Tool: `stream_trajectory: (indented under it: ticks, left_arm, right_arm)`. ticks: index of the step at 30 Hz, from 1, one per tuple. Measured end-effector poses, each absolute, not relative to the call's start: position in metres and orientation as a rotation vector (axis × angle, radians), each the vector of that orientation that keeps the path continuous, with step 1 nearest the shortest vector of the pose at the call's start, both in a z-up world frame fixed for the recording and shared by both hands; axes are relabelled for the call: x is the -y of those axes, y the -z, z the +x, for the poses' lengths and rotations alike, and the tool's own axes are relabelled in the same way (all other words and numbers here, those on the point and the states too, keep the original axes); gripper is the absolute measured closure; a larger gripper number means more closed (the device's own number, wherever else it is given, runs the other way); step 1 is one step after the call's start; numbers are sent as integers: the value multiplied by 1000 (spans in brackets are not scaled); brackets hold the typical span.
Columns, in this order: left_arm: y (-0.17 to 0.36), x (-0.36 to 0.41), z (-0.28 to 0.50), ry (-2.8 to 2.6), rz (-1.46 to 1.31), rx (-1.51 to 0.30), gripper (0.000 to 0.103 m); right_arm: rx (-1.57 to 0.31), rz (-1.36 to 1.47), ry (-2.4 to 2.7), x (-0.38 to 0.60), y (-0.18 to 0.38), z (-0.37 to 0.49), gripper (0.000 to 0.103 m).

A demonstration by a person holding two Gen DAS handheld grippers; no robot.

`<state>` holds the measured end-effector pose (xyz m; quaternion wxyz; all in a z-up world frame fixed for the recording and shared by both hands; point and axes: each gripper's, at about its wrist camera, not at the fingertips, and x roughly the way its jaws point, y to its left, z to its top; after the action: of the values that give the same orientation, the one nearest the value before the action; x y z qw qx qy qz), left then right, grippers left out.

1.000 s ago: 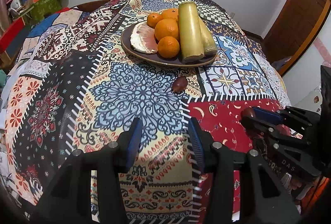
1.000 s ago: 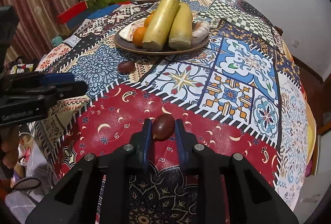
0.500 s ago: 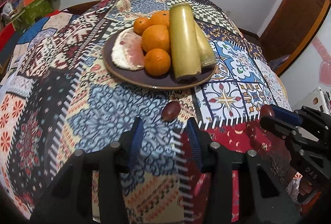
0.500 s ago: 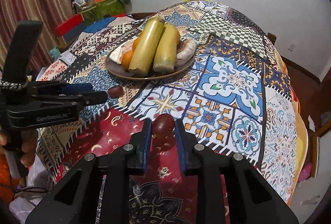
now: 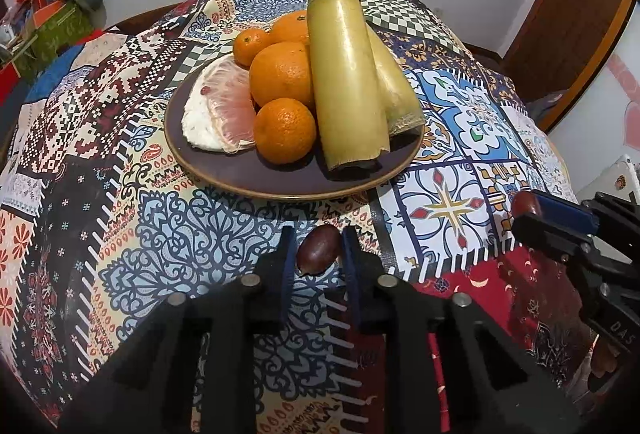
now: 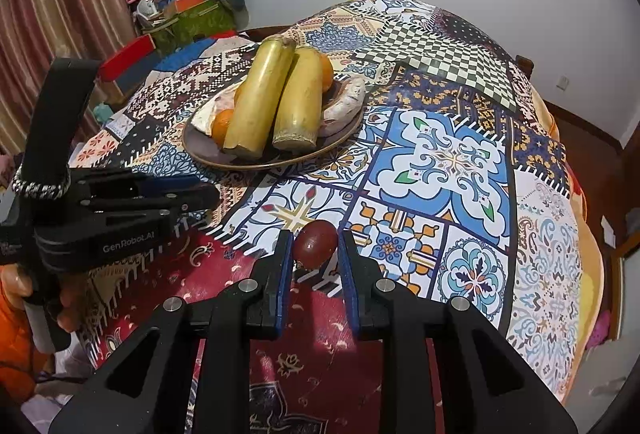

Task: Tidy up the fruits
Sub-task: 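Reach both grippers to the brown dates on the cloth and grasp one each, then lower both dates onto the plate beside the oranges and release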

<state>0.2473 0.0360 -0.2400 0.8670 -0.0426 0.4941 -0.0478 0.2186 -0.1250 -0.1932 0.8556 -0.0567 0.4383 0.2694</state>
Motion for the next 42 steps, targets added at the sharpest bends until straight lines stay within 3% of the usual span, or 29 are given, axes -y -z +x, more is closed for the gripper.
stream_trajectory:
  ticks: [23,42]
  left_arm:
    - [201,-89,258,27,-137,-920,82]
    - [213,-102,278,57,-155,-930,82]
  right_arm:
    - [-839,-164,-677,69,171,243,83]
    - [-840,-202,-768,24,180,266,82]
